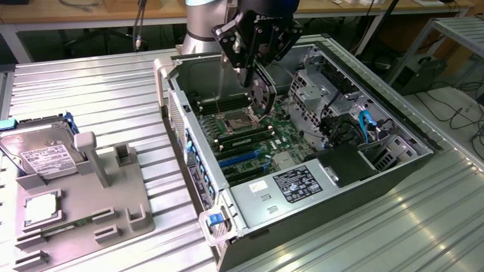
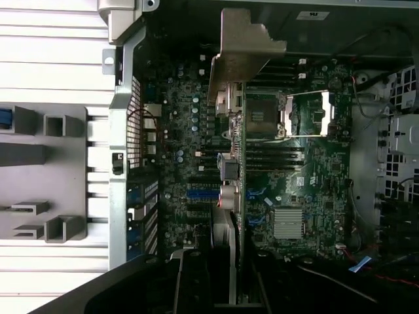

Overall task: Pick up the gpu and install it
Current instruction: 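Pick up the gpu and move the gpu toward the slot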

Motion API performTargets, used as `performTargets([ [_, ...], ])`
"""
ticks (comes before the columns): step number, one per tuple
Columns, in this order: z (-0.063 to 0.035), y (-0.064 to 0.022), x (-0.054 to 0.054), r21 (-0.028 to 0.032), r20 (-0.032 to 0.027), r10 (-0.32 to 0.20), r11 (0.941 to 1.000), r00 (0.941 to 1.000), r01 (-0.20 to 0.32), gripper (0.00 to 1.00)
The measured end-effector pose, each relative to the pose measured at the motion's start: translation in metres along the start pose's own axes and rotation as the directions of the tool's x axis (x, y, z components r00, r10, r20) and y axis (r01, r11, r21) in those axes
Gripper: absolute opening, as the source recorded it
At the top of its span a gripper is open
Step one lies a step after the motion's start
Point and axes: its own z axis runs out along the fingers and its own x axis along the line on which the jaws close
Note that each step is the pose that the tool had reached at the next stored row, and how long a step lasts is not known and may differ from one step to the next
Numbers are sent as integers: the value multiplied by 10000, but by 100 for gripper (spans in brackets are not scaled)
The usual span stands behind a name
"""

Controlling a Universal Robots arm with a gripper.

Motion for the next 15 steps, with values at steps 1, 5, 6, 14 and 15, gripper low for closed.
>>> performTargets([
  [1, 1, 0, -14, 0, 0, 0, 10000, 10000, 0, 28],
  [5, 4, -2, -73, 0, 2, 0, 10000, 10000, 0, 28],
  [6, 5, -2, -85, 0, 2, 0, 10000, 10000, 0, 28],
  [14, 11, -5, -217, 0, 4, -1, 10000, 10000, 1, 28],
  [15, 12, -5, -245, 0, 4, 0, 10000, 10000, 0, 28],
])
